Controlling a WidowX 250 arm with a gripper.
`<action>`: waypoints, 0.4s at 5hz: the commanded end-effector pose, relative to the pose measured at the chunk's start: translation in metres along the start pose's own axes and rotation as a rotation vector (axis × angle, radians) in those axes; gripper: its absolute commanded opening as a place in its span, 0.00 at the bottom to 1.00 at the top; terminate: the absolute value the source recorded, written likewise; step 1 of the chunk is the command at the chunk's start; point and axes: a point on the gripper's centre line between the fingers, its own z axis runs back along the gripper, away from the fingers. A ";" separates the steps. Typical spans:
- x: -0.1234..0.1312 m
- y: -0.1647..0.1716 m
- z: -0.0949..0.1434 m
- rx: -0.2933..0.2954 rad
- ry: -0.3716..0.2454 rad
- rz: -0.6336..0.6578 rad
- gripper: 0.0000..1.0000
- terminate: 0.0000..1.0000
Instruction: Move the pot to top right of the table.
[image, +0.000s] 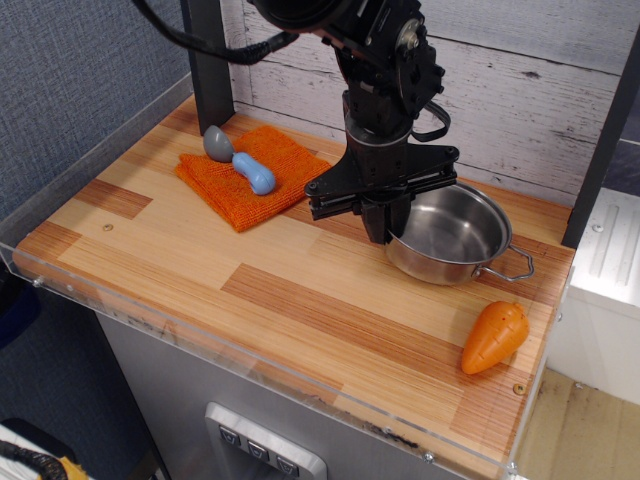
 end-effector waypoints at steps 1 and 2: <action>0.003 0.013 0.009 0.042 -0.033 0.040 1.00 0.00; 0.003 0.009 0.016 0.079 -0.087 0.011 1.00 0.00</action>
